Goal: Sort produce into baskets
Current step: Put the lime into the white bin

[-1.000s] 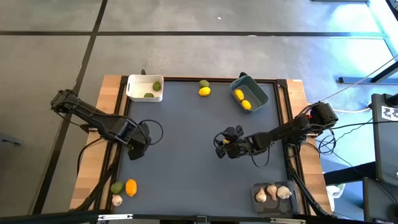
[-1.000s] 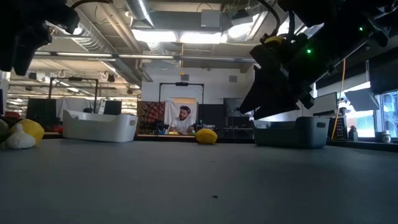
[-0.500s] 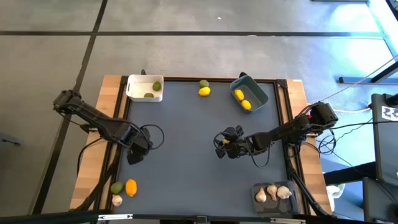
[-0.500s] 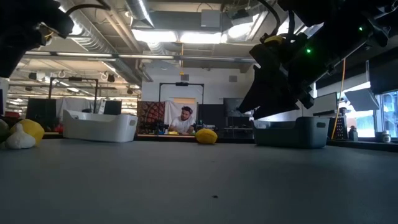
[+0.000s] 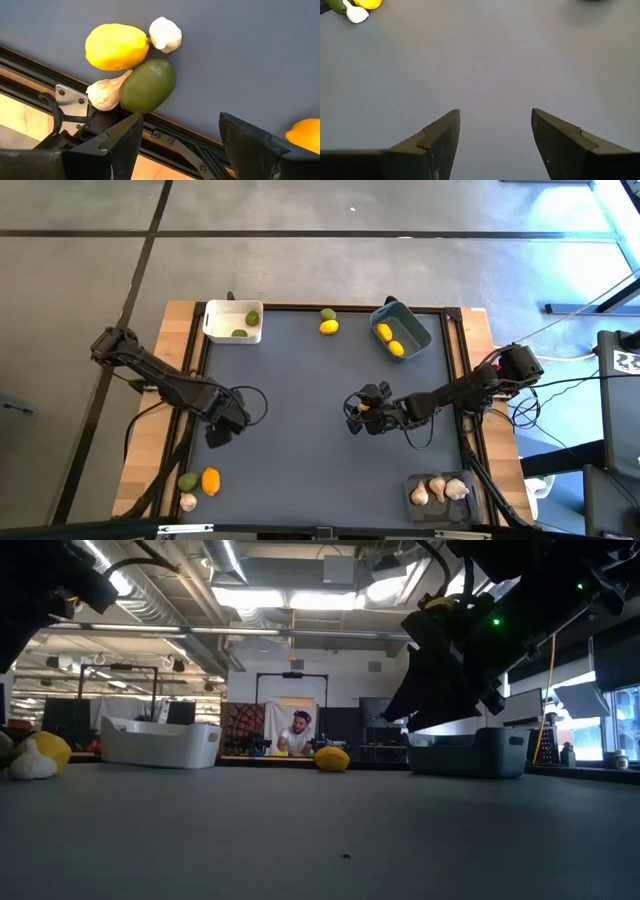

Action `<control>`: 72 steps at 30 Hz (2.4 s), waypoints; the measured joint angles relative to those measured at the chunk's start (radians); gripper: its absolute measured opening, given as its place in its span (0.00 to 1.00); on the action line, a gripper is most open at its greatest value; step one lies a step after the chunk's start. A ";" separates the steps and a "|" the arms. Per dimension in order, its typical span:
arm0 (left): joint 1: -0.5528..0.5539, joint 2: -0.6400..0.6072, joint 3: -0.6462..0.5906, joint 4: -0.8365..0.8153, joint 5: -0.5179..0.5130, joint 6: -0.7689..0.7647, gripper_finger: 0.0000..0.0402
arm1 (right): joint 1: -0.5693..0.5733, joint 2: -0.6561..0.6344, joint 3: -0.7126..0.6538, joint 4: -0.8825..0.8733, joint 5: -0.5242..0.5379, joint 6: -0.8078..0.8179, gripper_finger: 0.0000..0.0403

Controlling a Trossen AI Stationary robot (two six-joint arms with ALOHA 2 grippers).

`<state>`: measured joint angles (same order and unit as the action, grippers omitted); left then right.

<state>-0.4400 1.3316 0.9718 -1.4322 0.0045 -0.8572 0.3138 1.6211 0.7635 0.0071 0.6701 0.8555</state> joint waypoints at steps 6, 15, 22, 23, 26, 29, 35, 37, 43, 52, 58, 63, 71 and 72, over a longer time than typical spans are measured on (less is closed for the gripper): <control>0.000 0.057 0.000 -0.056 -0.058 0.064 0.63 | 0.000 0.000 0.000 0.000 0.000 0.000 0.60; 0.028 0.121 -0.048 -0.044 -0.070 0.152 0.63 | 0.000 0.000 0.000 0.001 0.003 0.000 0.60; 0.069 0.121 -0.147 0.038 -0.050 0.213 0.63 | 0.000 0.000 0.000 0.002 0.003 0.001 0.60; 0.072 0.121 -0.157 0.052 -0.050 0.222 0.63 | 0.000 0.000 0.000 0.002 0.003 0.001 0.60; 0.083 0.121 -0.191 0.090 -0.050 0.241 0.63 | 0.000 0.000 0.000 0.003 0.004 0.001 0.60; 0.090 0.122 -0.199 0.145 -0.051 0.266 0.63 | 0.000 0.000 0.000 0.004 0.004 0.002 0.60; 0.105 0.122 -0.251 0.197 -0.053 0.307 0.63 | 0.000 0.000 0.000 0.024 0.004 0.001 0.60; 0.110 0.121 -0.285 0.234 -0.025 0.325 0.63 | 0.000 0.000 0.000 0.024 0.017 0.000 0.60; 0.114 0.126 -0.349 0.302 0.009 0.338 0.61 | 0.000 0.000 0.000 0.022 0.027 0.000 0.60; 0.114 0.125 -0.349 0.303 0.010 0.332 0.50 | 0.000 0.000 0.000 0.023 0.027 0.000 0.60; 0.114 0.125 -0.349 0.304 0.010 0.312 0.51 | 0.000 0.000 0.000 0.022 0.027 -0.001 0.60; 0.113 0.127 -0.322 0.292 0.018 0.308 0.52 | 0.000 0.000 0.000 0.022 0.027 -0.001 0.60; 0.113 0.109 -0.202 0.187 0.013 0.314 0.52 | 0.000 0.000 0.000 0.022 0.018 -0.001 0.60; 0.113 0.101 -0.186 0.183 0.011 0.318 0.52 | 0.000 0.000 0.000 0.023 0.018 -0.001 0.60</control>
<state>-0.3267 1.4324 0.7856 -1.2488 0.0158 -0.5387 0.3136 1.6215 0.7635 0.0300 0.6880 0.8547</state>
